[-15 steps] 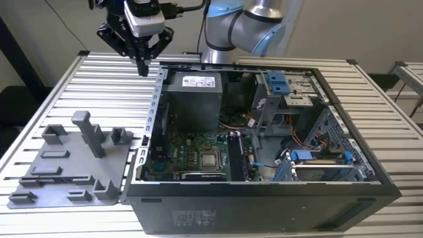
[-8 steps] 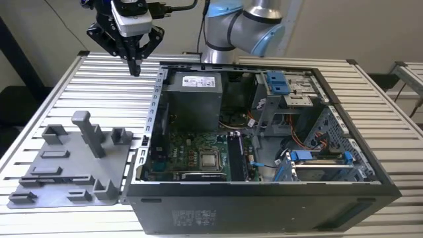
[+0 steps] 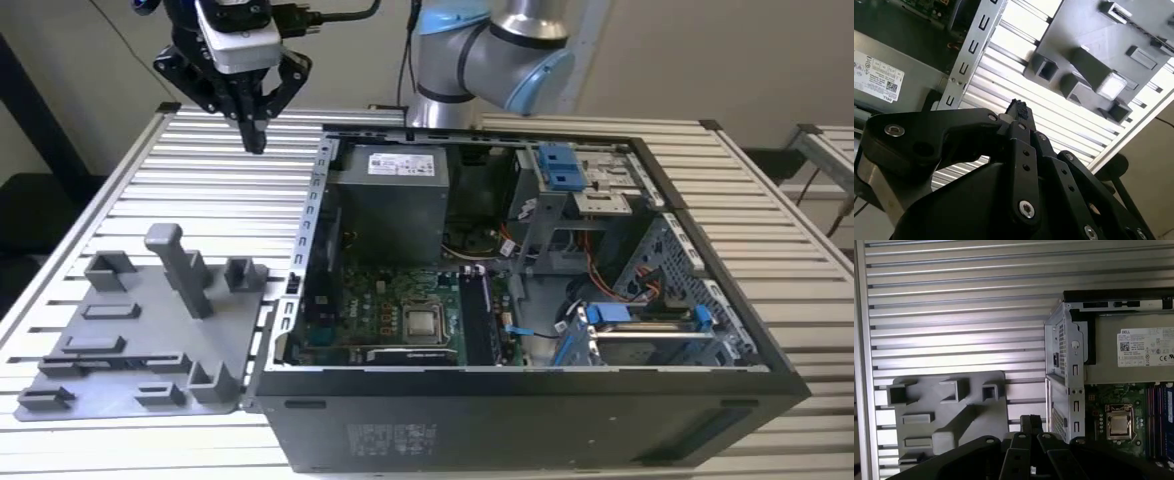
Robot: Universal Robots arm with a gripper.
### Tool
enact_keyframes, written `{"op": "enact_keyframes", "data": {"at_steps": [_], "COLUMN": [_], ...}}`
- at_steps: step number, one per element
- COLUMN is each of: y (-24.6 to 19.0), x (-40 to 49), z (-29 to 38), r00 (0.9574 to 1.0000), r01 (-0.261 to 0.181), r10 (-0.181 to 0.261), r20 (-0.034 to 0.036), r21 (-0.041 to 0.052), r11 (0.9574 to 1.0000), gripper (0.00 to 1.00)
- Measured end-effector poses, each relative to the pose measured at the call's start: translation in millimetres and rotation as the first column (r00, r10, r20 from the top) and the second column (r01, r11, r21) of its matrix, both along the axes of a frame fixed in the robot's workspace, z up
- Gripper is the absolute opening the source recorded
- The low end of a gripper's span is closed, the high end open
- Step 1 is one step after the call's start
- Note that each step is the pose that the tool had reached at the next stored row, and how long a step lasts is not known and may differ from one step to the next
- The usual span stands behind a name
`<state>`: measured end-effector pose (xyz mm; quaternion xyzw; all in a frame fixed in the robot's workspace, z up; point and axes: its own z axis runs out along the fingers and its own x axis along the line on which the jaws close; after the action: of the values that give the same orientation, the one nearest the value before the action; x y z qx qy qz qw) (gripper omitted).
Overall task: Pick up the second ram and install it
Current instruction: 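Reach for the second ram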
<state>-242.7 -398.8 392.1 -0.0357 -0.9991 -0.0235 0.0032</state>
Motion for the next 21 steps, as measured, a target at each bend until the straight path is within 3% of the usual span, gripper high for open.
{"op": "enact_keyframes", "data": {"at_steps": [13, 21], "y": [0.0, 0.0], "x": [-26.2, -41.9], "z": [-0.1, -0.2], "r00": [1.0000, 1.0000], "r01": [0.000, 0.000], "r10": [0.000, 0.000], "r20": [-0.0028, -0.0093], "r21": [0.0000, 0.0001], "r11": [1.0000, 1.0000], "gripper": [0.11, 0.11]}}
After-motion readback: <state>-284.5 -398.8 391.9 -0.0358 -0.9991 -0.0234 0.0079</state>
